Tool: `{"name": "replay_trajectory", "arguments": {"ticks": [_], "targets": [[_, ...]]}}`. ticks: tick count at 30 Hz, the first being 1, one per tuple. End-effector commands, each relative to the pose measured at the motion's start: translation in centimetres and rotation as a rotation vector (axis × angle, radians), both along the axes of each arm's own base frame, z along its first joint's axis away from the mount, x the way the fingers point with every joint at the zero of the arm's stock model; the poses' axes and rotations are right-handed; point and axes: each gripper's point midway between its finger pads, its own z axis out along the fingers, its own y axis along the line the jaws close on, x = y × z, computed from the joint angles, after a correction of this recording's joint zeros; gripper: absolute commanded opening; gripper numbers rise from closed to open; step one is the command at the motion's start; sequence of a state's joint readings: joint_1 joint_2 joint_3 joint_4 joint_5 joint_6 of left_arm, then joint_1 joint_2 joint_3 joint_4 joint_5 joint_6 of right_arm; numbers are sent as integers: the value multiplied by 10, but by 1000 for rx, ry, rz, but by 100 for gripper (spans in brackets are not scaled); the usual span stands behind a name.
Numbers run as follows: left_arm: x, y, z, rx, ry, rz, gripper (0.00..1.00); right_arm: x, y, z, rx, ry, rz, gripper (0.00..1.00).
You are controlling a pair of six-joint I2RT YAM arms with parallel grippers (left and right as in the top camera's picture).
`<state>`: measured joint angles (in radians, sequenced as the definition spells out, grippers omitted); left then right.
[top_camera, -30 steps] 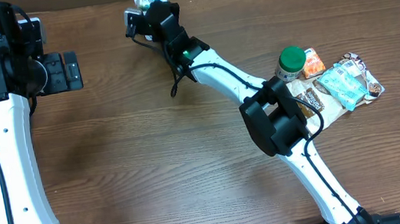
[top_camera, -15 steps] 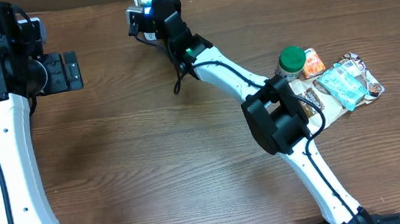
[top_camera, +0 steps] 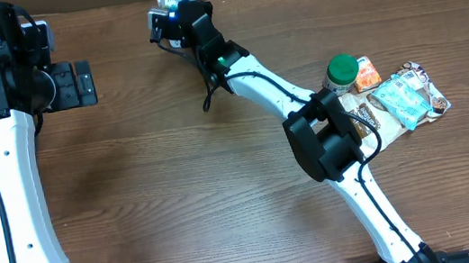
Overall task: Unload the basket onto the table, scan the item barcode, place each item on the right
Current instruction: 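Hold the teal pack in front of the white scanner, then carry the teal pack right and drop it on the bread bag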
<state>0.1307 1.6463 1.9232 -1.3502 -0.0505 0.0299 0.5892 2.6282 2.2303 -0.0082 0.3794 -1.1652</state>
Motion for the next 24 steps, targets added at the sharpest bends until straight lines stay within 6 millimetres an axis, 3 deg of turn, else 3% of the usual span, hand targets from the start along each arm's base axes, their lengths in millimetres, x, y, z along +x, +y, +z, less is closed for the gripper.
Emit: {"name": "replay_trajectory", "arguments": {"ticks": [1, 4, 8, 11, 13, 17, 20, 24], "targets": [[1, -1, -1, 14, 6, -16, 99, -7, 2, 83, 220, -57, -20, 4], [1, -1, -1, 14, 6, -16, 99, -15, -4, 118, 374, -35, -59, 4], [1, -1, -1, 14, 6, -16, 100, -41, -14, 167, 572, 53, -102, 4], [1, -1, -1, 14, 6, -16, 100, -82, -19, 195, 769, 251, -125, 4], [1, -1, -1, 14, 6, -16, 99, -112, -34, 204, 912, 411, -215, 4], [1, -1, -1, 14, 6, -16, 99, -172, -83, 189, 946, 654, -464, 4], [1, -1, -1, 14, 6, -16, 100, -210, -132, 154, 821, 803, -684, 4], [1, -1, -1, 14, 6, -16, 100, -241, -188, 103, 649, 955, -927, 4]]}}
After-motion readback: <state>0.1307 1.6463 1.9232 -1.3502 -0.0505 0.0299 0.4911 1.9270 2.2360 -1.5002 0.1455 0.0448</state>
